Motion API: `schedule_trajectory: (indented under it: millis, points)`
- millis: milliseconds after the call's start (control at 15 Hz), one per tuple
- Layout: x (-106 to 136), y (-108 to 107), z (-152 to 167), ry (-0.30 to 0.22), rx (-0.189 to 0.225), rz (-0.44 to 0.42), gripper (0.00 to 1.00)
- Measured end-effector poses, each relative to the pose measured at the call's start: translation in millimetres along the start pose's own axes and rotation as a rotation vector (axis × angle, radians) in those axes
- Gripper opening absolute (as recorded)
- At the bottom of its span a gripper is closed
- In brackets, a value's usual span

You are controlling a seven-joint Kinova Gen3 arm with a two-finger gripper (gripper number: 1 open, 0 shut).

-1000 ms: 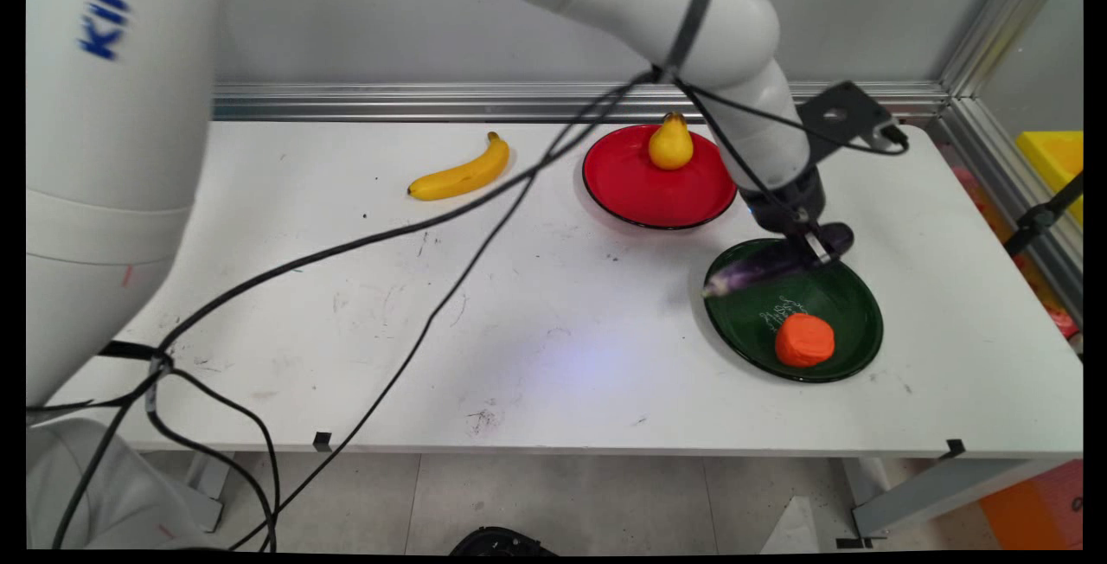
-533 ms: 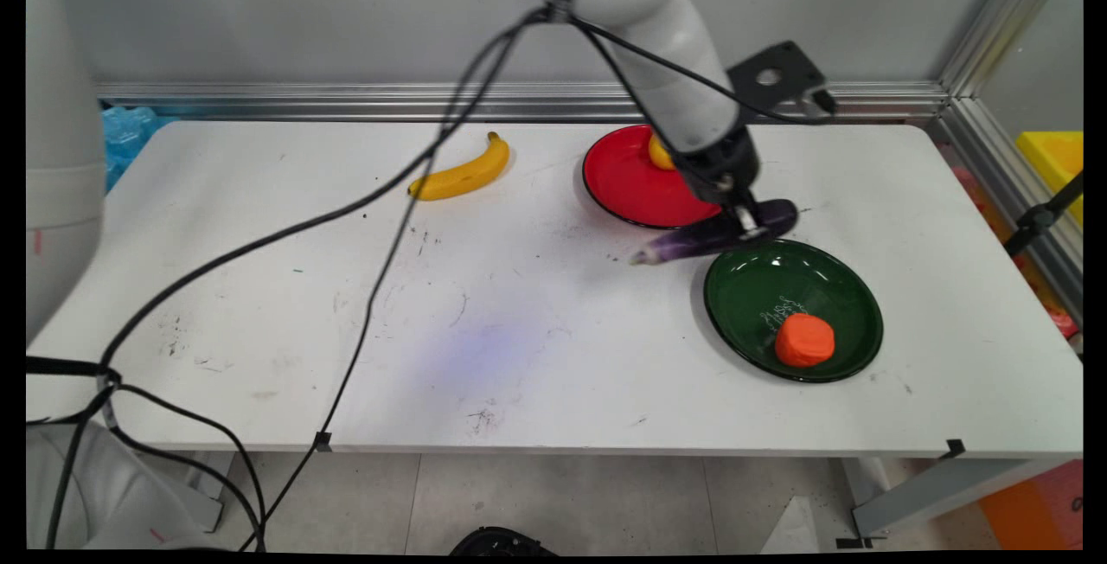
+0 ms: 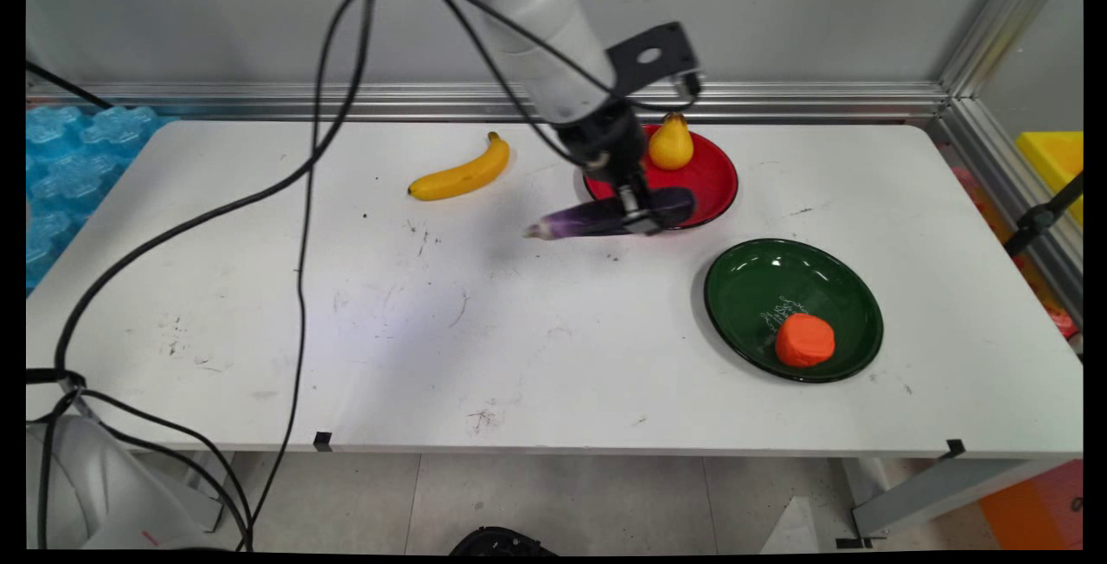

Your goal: Place the picked object on the table

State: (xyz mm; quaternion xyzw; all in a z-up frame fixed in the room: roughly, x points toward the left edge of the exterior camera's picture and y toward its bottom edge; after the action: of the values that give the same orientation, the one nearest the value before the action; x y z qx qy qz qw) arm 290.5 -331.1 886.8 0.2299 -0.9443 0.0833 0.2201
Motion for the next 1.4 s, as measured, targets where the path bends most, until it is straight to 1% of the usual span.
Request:
schedule_trajectory:
  millis: [200,333,600,867,1067,1267,1400]
  points:
    - [-25.5,-10.3,-10.8,-0.027,0.001,0.035,0.00]
    - [-39.8,-16.0,-12.6,-0.043,0.000,0.059,0.00]
    - [-56.3,-21.8,-3.7,-0.061,-0.005,0.101,0.00]
    - [-61.8,-20.9,13.1,-0.067,-0.007,0.138,0.00]
    - [-61.7,-20.0,27.0,-0.072,0.005,0.140,0.00]
    - [-58.6,-19.1,43.6,-0.073,0.011,0.136,0.00]
    - [-52.3,-17.9,59.3,-0.071,0.010,0.133,0.00]
